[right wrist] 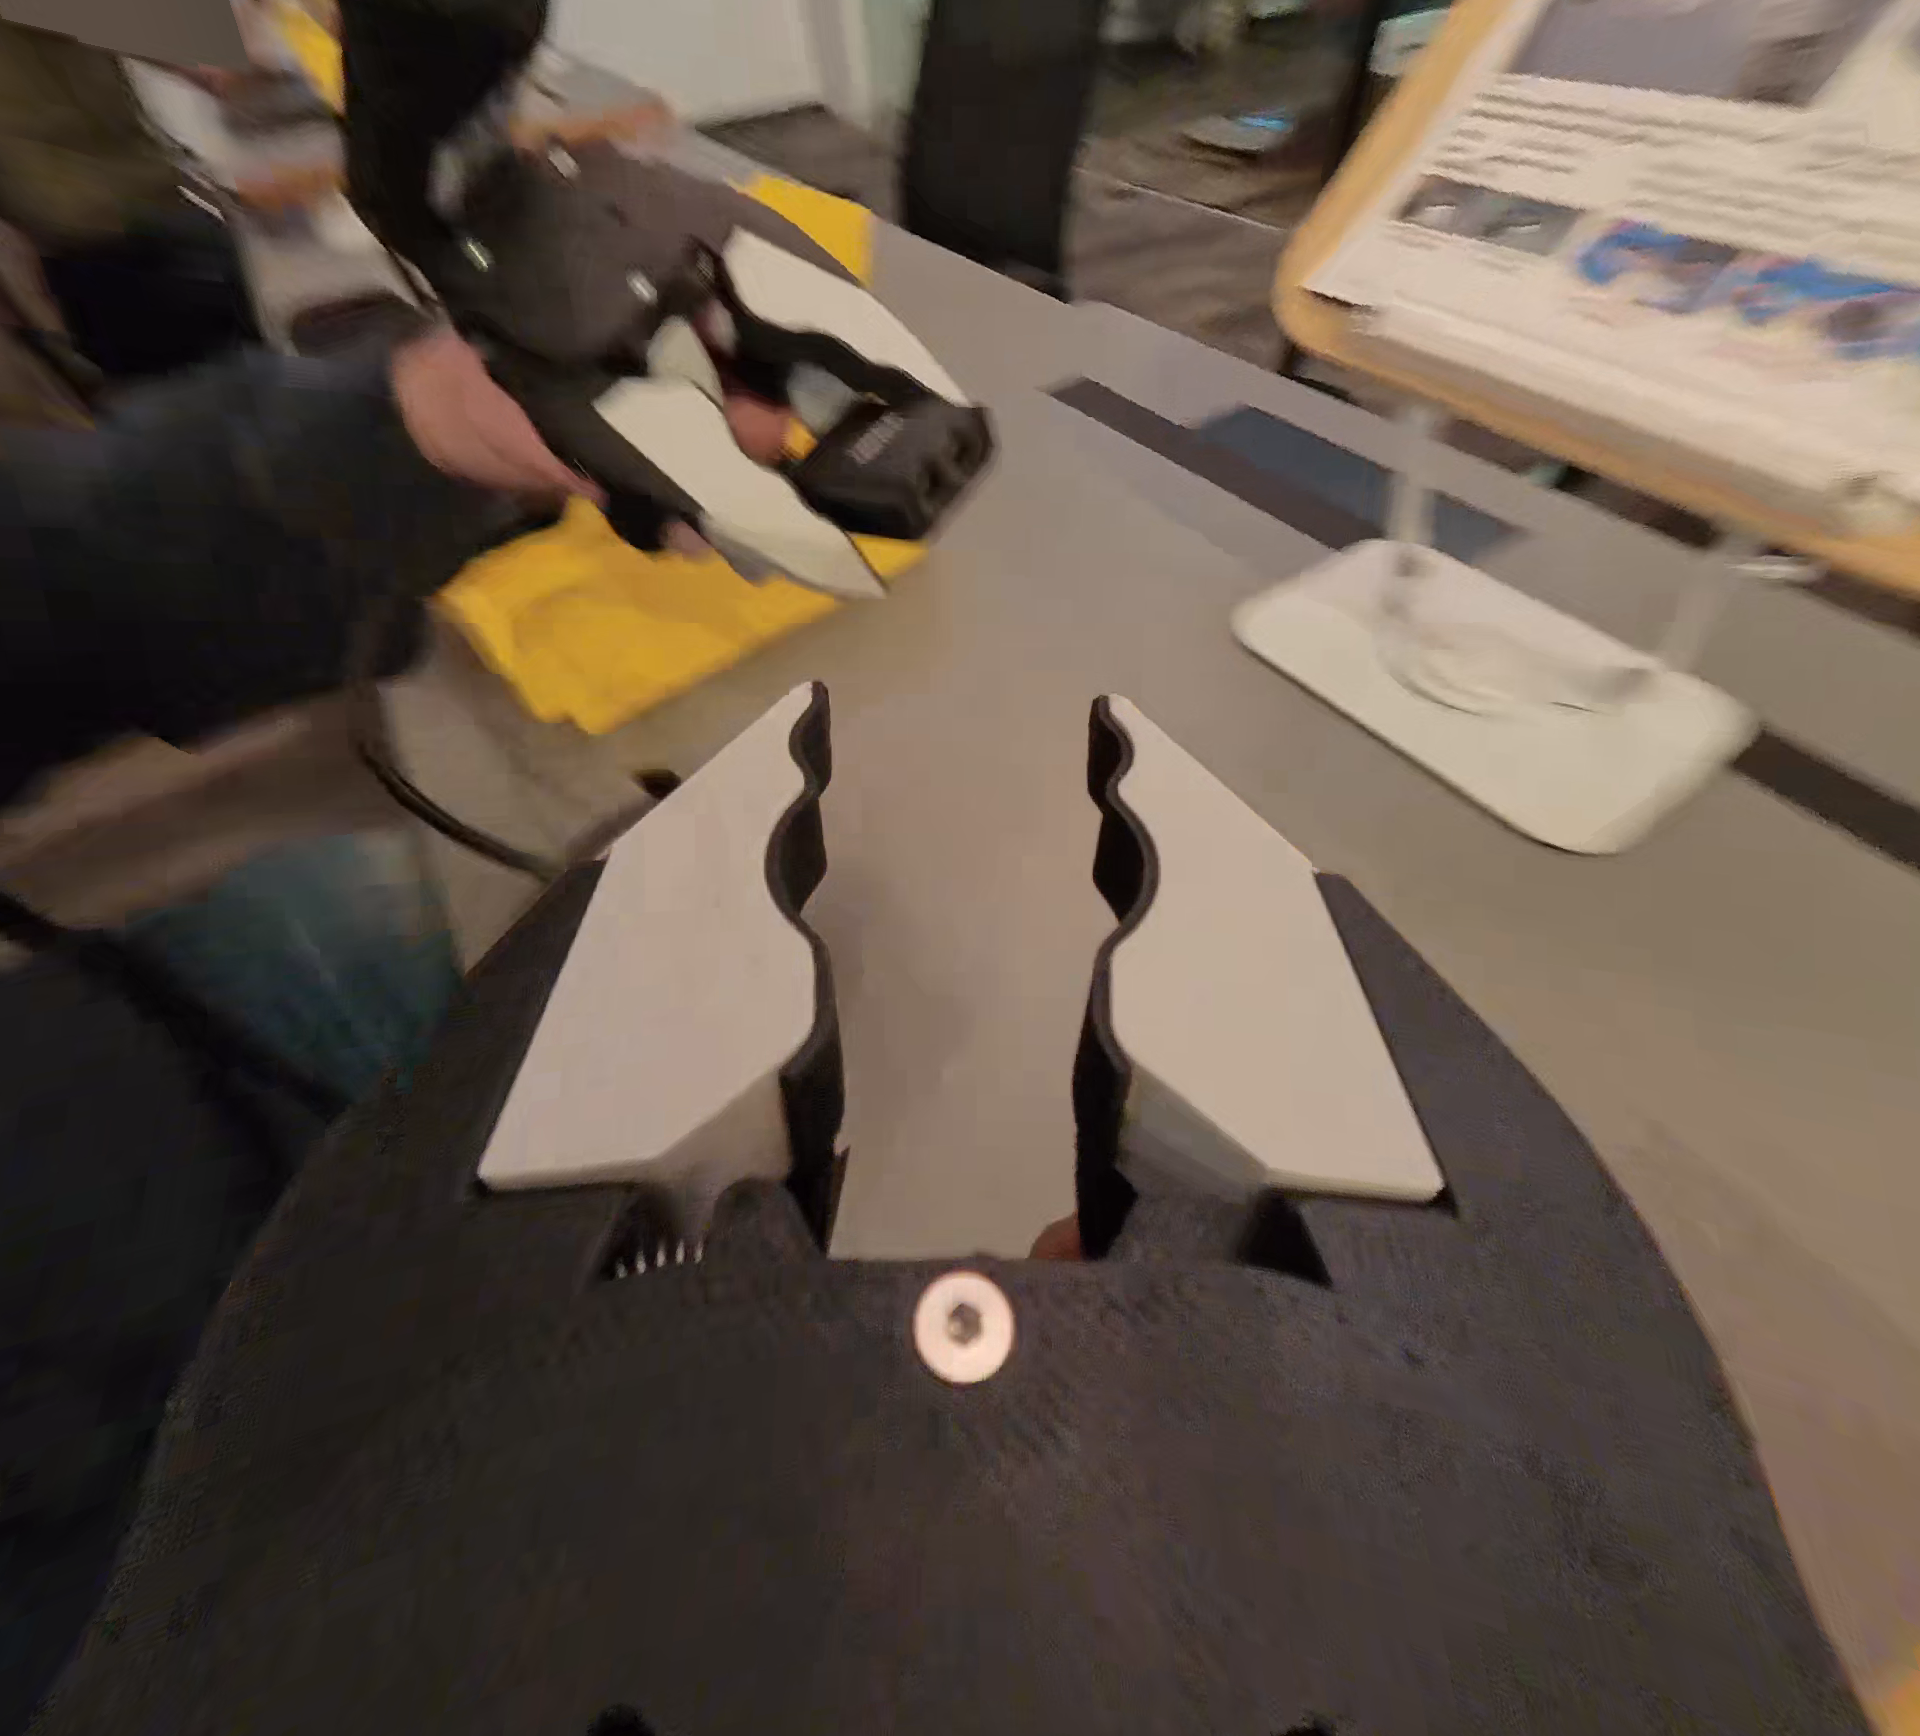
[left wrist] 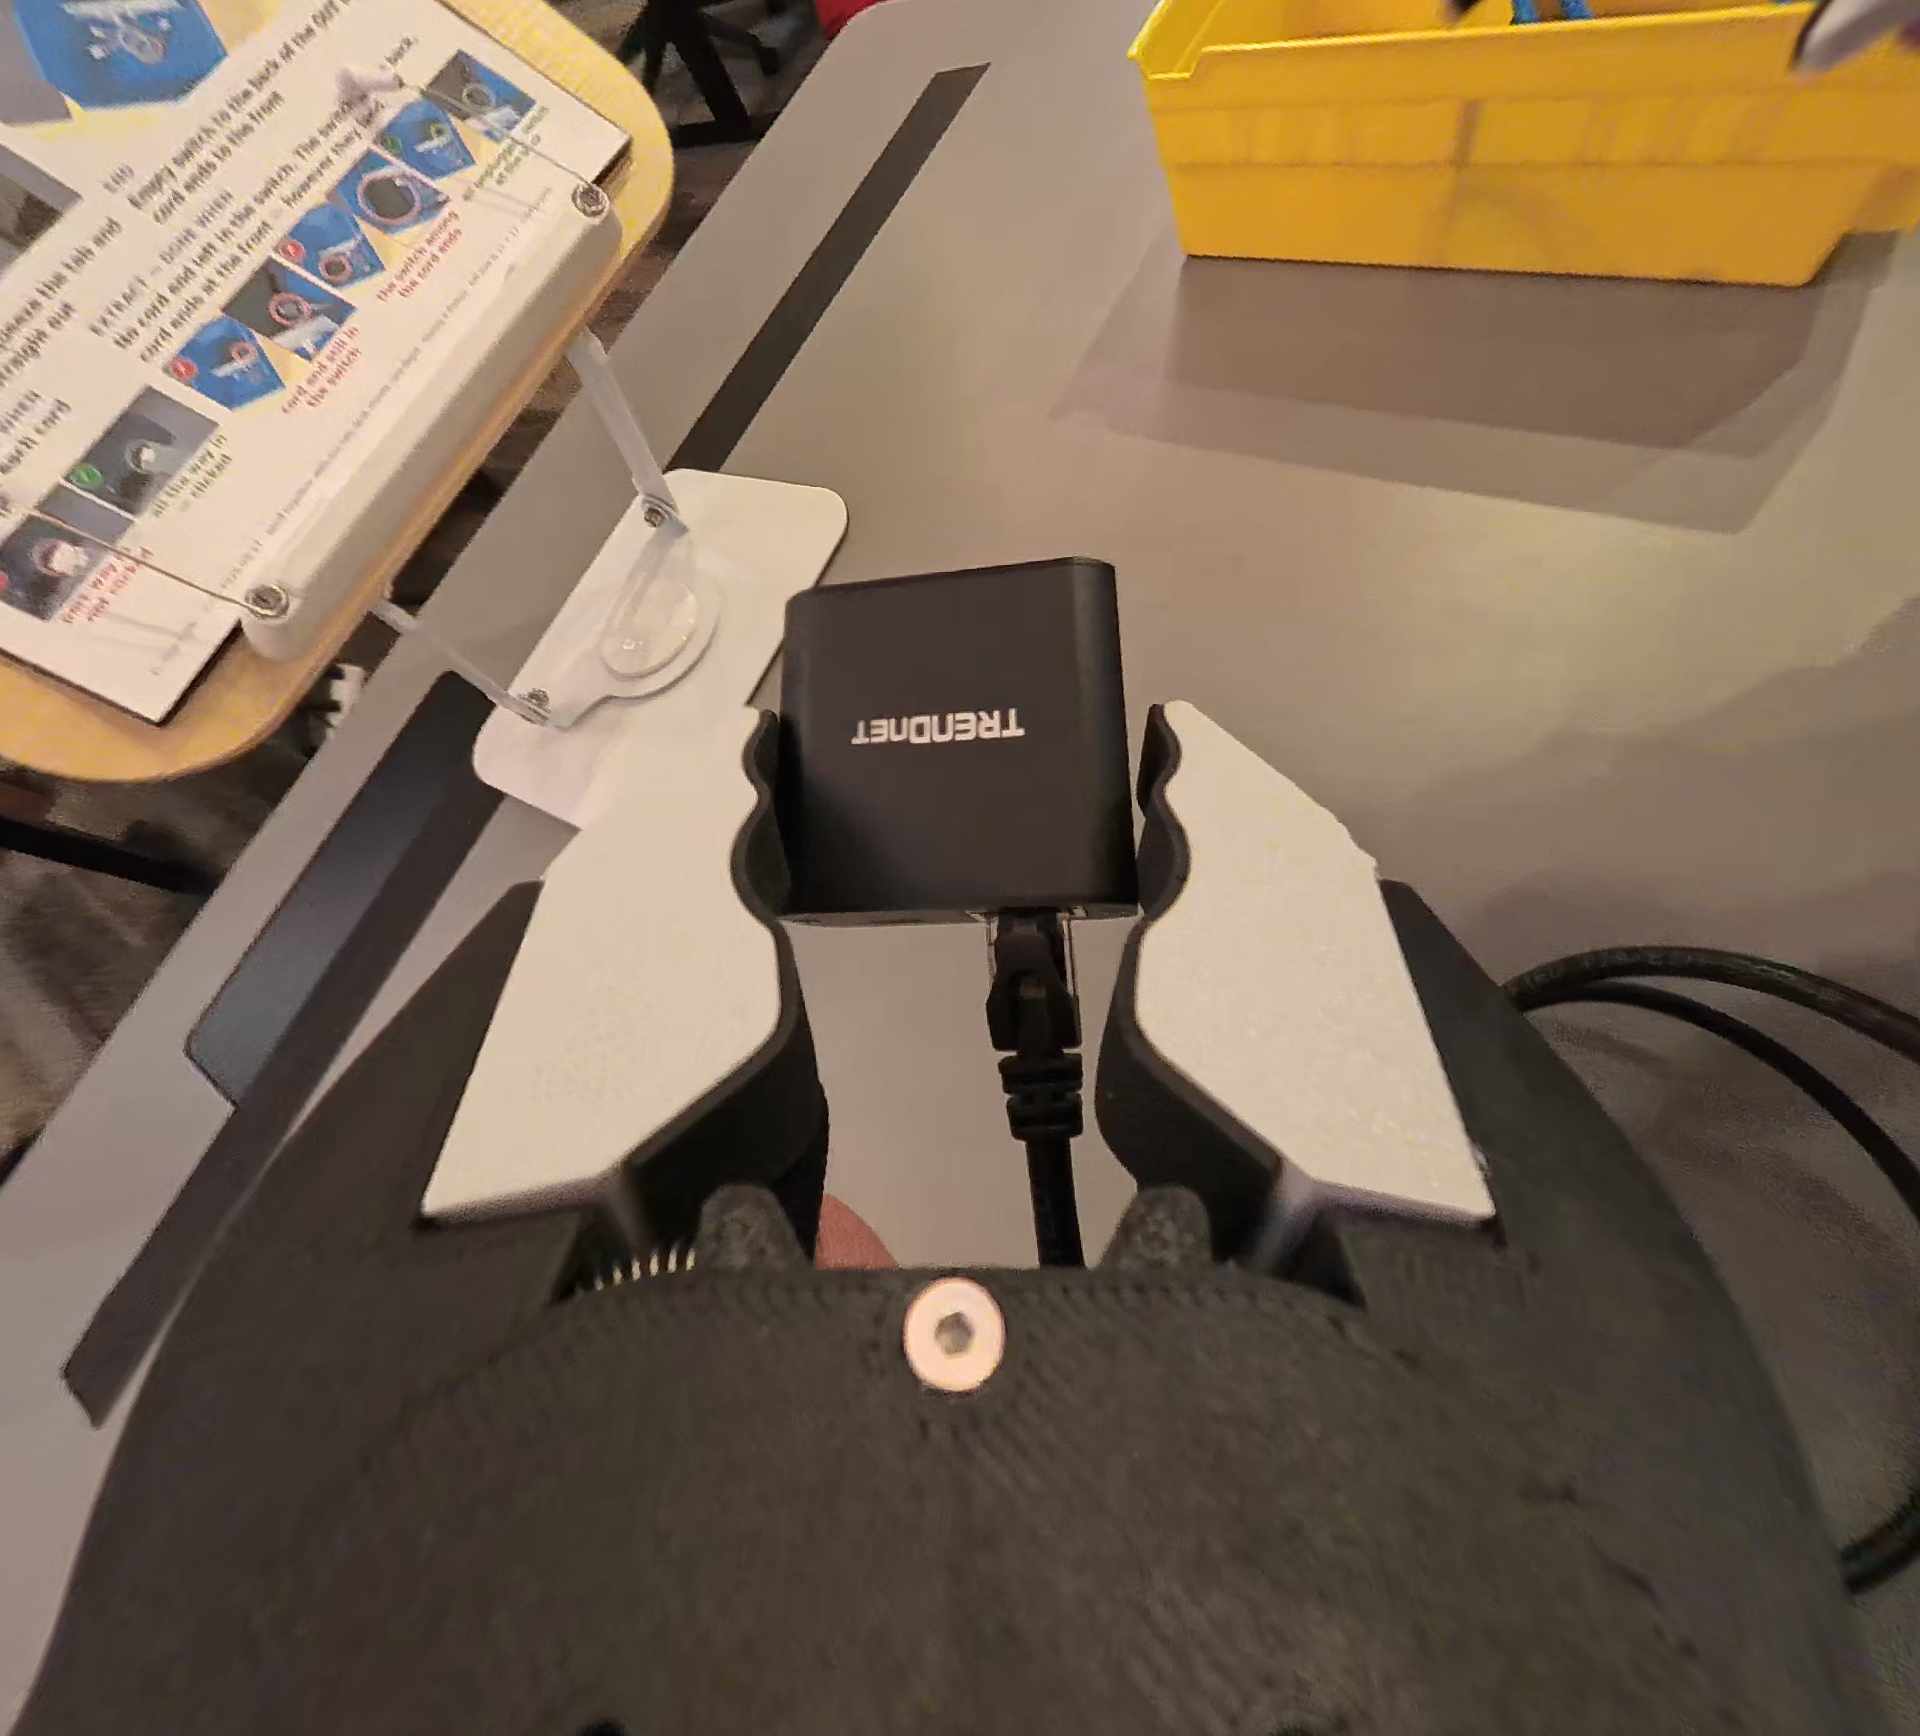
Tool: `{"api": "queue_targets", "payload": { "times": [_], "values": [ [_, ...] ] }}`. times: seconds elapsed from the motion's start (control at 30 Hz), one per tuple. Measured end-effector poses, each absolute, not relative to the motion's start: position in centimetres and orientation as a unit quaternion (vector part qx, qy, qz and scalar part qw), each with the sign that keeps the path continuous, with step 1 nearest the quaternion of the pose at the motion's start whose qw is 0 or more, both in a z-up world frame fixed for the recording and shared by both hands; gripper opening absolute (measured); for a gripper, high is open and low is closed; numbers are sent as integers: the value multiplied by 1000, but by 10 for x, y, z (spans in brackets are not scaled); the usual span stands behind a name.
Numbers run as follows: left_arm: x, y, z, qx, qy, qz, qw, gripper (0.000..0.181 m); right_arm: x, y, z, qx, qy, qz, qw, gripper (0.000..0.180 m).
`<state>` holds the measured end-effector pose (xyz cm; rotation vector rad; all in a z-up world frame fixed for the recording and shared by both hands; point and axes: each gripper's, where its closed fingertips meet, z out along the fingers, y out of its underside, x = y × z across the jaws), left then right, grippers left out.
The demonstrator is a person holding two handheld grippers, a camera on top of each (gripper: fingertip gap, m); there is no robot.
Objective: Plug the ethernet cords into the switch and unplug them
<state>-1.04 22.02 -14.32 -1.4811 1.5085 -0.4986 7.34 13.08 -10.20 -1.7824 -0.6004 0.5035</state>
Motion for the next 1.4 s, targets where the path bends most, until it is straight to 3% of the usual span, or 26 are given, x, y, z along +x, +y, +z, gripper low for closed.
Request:
{"api": "queue_targets", "payload": {
  "times": [0.33, 0.37, 0.43, 0.73, 0.93, 1.0, 1.1, 1.17, 1.3, 1.4],
  "values": [
    [10, 208, -140, -544, 624, -152, 540, 65, -8, 185, -125, -717, -171, 494, 461, 47],
    [10, 207, -139, -535, 625, -144, 550, 65, -6, 189, -125, -714, -167, 500, 461, 33],
    [10, 207, -138, -521, 630, -137, 560, 65, -4, 191, -127, -712, -178, 506, 453, 27],
    [-7, 202, -116, -495, 650, -201, 540, 58, 3, 191, -128, -737, -388, 338, 440, 22],
    [-12, 175, -135, -495, 718, -211, 441, 50, -10, 164, -137, -696, -596, 226, 332, 22],
    [-11, 157, -148, -479, 748, -221, 403, 32, -14, 155, -144, -674, -648, 203, 290, 22],
    [-11, 156, -155, -490, 742, -236, 393, 29, -14, 151, -151, -655, -691, 172, 253, 22],
    [-11, 170, -149, -519, 700, -262, 415, 27, -16, 164, -145, -662, -676, 158, 283, 21],
    [-16, 197, -132, -578, 604, -332, 437, 24, -5, 192, -122, -702, -579, 134, 392, 47],
    [-13, 209, -116, -612, 500, -417, 448, 24, -5, 175, -128, -705, -548, 159, 421, 60]
  ]
}}
